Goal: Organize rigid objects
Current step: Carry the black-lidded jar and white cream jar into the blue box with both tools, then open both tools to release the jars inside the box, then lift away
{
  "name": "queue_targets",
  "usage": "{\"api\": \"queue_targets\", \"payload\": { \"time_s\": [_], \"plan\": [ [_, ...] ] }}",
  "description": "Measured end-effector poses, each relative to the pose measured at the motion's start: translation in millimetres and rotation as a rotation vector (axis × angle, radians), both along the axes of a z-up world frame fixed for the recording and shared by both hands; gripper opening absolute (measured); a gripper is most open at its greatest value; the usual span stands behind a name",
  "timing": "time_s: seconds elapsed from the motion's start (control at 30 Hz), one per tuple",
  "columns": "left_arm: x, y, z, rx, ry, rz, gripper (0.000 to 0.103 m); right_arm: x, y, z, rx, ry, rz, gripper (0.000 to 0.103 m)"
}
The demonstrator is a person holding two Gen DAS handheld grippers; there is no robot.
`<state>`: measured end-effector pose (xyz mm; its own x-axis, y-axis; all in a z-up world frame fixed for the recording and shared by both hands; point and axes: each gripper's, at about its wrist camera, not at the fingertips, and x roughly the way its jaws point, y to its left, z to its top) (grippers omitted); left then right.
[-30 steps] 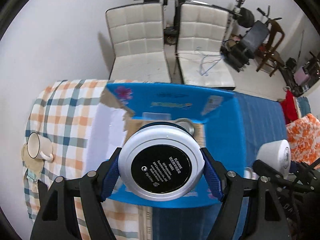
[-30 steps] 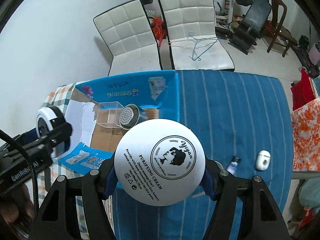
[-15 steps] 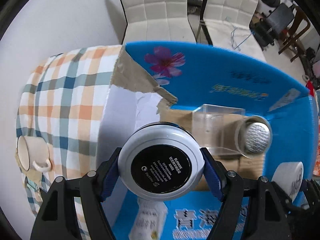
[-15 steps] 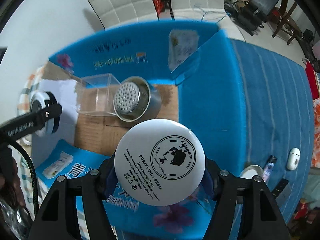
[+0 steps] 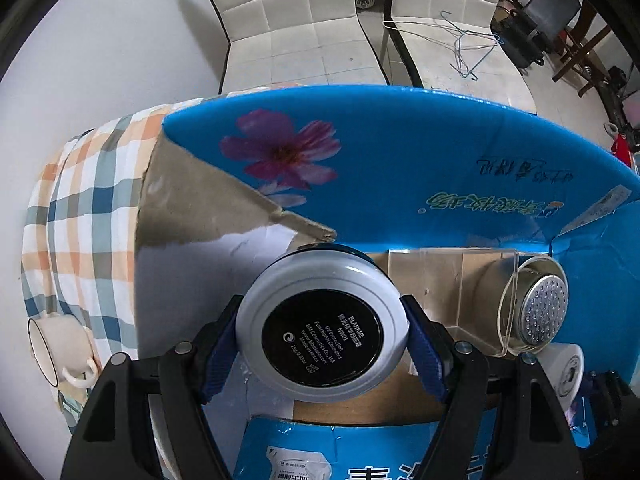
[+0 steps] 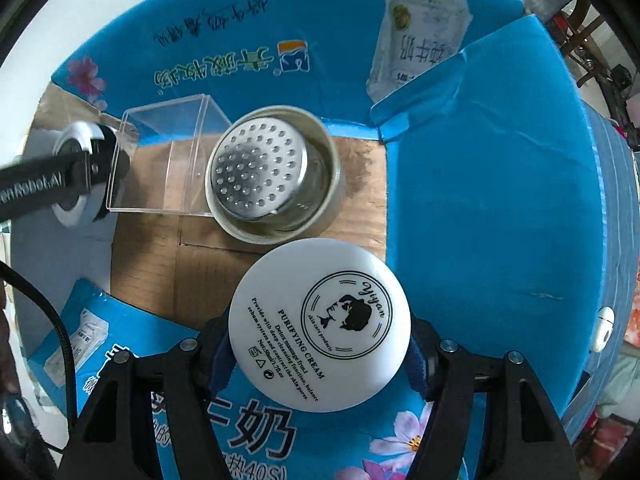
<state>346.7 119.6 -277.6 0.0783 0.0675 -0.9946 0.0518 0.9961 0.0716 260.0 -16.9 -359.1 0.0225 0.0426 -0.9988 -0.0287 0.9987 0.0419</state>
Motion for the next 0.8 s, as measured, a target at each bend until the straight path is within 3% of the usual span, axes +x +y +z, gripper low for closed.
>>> {"api": "queue_targets", "payload": {
  "time_s": [0.37, 0.57, 0.8],
  "plan": [
    [11.3, 2.0, -5.2, 0.006, 0.046, 0.001, 0.076, 15.8, -1.1, -28.5, 0.021, 0.094, -0.012, 0.071],
    [14.0, 0.3, -9.7, 0.031, 0.061, -0.001, 0.088, 24.1, 5.4, -41.3, -0.002, 0.135, -0.007, 0.072],
    [4.9, 1.6, -5.4, 0.029, 0.073, 0.015, 0.092, 25.5, 6.1, -34.1, -0.007, 0.125, -0.01, 0.088]
  ]
}}
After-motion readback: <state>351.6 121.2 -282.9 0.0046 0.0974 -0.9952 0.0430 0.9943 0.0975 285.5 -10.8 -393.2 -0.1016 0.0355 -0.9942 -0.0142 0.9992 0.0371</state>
